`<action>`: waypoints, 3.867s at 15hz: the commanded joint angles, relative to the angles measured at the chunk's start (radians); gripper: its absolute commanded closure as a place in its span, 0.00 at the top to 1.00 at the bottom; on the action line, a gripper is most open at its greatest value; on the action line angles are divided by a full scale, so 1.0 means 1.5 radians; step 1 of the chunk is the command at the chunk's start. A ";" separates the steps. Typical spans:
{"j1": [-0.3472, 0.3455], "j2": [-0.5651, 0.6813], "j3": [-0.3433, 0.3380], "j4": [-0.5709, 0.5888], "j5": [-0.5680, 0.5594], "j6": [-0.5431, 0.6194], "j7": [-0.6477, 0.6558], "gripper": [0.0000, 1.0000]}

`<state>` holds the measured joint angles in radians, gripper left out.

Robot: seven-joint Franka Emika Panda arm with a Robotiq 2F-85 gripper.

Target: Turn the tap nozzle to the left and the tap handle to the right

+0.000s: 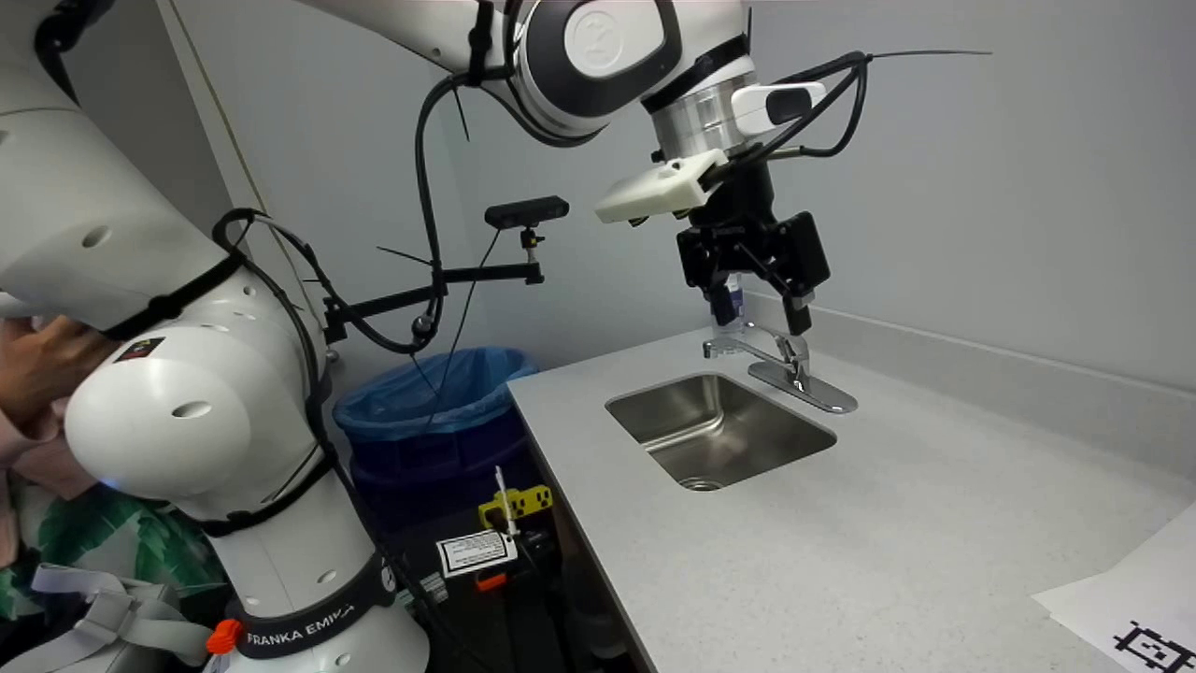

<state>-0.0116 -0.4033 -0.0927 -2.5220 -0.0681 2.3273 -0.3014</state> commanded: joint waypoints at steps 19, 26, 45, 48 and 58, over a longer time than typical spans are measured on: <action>0.042 0.127 0.000 0.133 0.041 0.004 -0.065 1.00; 0.035 0.221 0.047 0.246 0.025 0.011 -0.017 1.00; 0.062 0.281 0.106 0.284 0.046 0.036 -0.037 1.00; 0.071 0.292 0.125 0.287 0.046 0.041 -0.031 1.00; 0.094 0.329 0.164 0.256 0.041 0.162 0.013 1.00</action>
<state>0.1222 0.0749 0.1454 -2.1158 -0.0255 2.4918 -0.3062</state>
